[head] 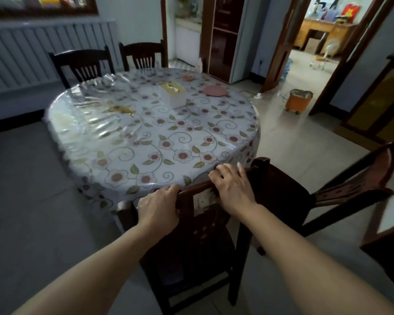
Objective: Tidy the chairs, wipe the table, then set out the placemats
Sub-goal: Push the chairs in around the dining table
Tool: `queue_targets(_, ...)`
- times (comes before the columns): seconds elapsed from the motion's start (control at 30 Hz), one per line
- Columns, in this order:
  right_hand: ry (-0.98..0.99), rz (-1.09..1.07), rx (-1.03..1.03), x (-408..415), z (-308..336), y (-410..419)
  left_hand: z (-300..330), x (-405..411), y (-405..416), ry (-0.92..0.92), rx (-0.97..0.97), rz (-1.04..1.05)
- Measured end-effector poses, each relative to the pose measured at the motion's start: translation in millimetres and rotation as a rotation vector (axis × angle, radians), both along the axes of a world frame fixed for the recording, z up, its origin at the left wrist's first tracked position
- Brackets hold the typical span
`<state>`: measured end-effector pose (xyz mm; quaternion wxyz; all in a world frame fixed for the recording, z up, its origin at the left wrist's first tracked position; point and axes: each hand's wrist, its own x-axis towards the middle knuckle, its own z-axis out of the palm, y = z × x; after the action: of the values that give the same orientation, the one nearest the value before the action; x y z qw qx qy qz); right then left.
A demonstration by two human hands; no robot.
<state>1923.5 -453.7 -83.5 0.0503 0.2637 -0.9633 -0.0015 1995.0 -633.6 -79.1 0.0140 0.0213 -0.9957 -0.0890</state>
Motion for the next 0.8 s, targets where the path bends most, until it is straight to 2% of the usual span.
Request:
queue_targets(0.07,-0.027,0.046,0.005,-26.3,1.3,-10.5,-2.1,-16.2,-9.1,0.024,-0.013,0.033)
queue_targets(0.43,-0.064,0.324,0.066,-162.6,23.8,-63.8,21.2,-130.3,-55.5,-0.086,-0.082,0.226)
queue_targets(0.63,-0.102,0.417,0.044,-205.1,23.1,-77.0,14.2,-162.4,-62.5,-0.074,-0.114,0.271)
queue_targets(0.8,-0.081,0.452,0.023,-217.7,-4.5,-82.9,-12.4,-172.0,-61.1,-0.079,-0.144,0.252)
